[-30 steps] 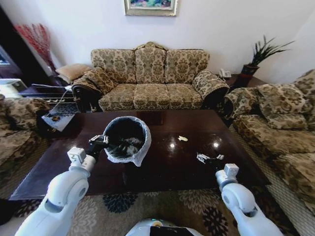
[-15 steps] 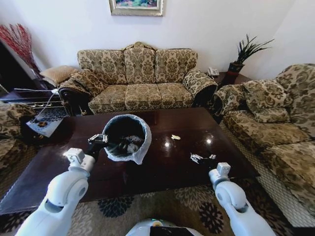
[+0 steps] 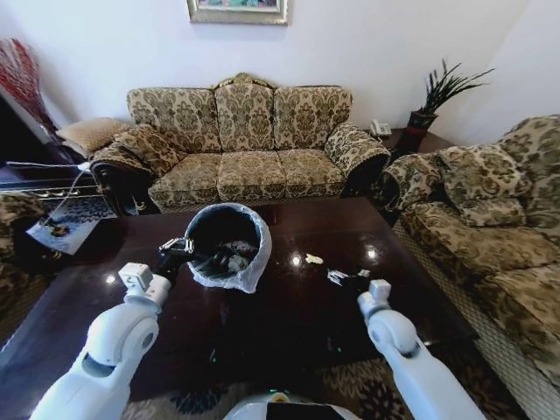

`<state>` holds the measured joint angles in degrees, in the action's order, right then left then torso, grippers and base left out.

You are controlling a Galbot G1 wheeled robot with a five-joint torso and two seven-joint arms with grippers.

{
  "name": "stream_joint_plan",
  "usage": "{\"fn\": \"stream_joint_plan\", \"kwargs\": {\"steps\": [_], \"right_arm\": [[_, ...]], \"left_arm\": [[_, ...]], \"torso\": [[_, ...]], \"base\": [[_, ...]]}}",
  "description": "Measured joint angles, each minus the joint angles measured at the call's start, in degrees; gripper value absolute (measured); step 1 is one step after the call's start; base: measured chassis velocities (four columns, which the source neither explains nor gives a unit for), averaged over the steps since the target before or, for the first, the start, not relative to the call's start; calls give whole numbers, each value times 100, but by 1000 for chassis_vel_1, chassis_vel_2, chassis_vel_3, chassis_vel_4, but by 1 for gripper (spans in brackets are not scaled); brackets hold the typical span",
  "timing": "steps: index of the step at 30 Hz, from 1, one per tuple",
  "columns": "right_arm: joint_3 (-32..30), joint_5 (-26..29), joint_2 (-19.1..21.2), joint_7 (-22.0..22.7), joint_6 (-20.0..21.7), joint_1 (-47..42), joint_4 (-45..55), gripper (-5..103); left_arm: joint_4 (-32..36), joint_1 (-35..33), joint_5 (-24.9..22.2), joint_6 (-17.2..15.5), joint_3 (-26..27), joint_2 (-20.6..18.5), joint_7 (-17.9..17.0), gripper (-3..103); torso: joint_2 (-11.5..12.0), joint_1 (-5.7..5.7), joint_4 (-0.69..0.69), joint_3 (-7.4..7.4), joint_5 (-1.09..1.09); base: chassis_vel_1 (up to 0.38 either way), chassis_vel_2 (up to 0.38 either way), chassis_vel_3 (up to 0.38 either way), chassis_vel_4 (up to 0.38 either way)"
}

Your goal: Move to the front of the table and place the trash on the table into the trash bin.

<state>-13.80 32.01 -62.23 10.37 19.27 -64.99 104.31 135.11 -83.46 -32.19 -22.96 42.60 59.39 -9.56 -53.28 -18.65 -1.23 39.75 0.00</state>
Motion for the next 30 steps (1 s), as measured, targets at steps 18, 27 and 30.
{"fn": "stream_joint_plan", "kwargs": {"steps": [18, 27, 30], "right_arm": [[615, 425, 11, -552, -109, 1213, -1882, 100], [896, 407, -62, -756, -230, 1538, -2238, 100], [1017, 361, -100, -807, -270, 1690, -2383, 100]], "left_arm": [[-61, 92, -72, -36, -68, -58, 44, 1], [-23, 57, -61, -60, -50, -18, 34, 1], [-12, 52, -61, -69, -39, -19, 27, 1]], "torso": [[-7, 6, 3, -2, 0], [-7, 7, 2, -2, 0], [-7, 7, 2, -2, -1]], "base": [[5, -4, -10, 5], [0, 0, 0, 0], [0, 0, 0, 0]]}}
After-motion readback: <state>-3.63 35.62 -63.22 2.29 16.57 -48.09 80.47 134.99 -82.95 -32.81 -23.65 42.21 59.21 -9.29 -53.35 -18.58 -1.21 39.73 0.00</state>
